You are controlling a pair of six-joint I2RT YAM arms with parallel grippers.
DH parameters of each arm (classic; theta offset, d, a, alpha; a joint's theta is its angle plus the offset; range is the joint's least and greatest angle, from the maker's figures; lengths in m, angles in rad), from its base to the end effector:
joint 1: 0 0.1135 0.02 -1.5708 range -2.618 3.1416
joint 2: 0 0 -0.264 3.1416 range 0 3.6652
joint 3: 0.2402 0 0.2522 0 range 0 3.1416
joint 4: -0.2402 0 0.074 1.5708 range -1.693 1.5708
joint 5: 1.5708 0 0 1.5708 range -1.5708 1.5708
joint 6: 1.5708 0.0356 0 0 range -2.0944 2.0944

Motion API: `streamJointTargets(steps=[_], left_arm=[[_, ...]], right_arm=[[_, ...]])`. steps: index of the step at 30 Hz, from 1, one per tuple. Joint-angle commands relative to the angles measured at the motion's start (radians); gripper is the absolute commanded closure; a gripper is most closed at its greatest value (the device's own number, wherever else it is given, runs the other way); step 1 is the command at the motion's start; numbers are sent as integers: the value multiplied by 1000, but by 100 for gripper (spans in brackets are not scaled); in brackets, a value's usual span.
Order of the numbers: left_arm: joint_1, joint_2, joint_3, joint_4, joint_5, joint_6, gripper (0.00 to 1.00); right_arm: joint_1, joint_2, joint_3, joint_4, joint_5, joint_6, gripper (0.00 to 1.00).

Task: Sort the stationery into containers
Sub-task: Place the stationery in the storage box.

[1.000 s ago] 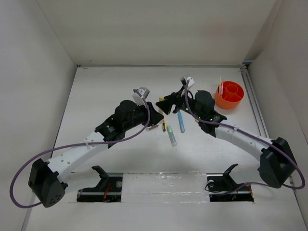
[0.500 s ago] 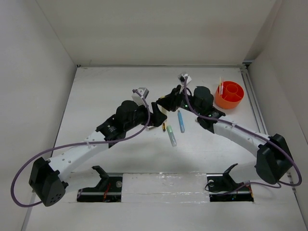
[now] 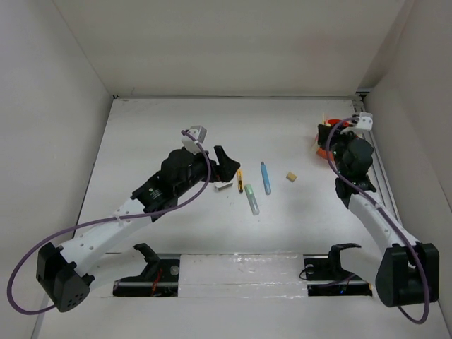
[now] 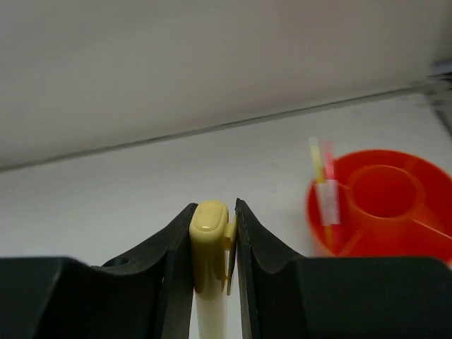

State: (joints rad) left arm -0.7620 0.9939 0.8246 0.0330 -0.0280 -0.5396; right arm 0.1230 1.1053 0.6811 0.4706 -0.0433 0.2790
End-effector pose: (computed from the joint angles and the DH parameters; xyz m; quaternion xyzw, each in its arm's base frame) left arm 0.1715 -0.1623 0.3377 0.0745 0.7499 -0.3898 0.5293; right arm 0.2567 0.0333 0.3083 0.0382 0.6895 0.1590 0.7056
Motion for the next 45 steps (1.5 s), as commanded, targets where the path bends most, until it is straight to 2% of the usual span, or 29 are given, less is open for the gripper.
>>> streamJointTargets(steps=[1,2,7,11,17,22,32,45], left_arm=[[1,-11,-15,37,22,-10,0],[1,-11,-15,38,22,-10,0],[1,-11,-33,58,42,-10,0],[1,-32,-53,76,62,-10,0],[1,-41,-71,85,71,-10,0],[1,-51,-81,105,92,-10,0],[1,-41,-91,123,111,-10,0],[1,-32,-101,143,148,0,0]], right_arm=[[-74,-51,-80,186,224,-14,100],[-92,-51,-80,186,296,2,100],[-184,-42,-144,241,442,121,100],[-239,7,-181,365,496,192,100],[-344,140,-170,500,436,256,100],[-419,326,-181,758,329,351,100],[-428,468,-124,884,226,376,100],[-428,565,-115,984,206,396,100]])
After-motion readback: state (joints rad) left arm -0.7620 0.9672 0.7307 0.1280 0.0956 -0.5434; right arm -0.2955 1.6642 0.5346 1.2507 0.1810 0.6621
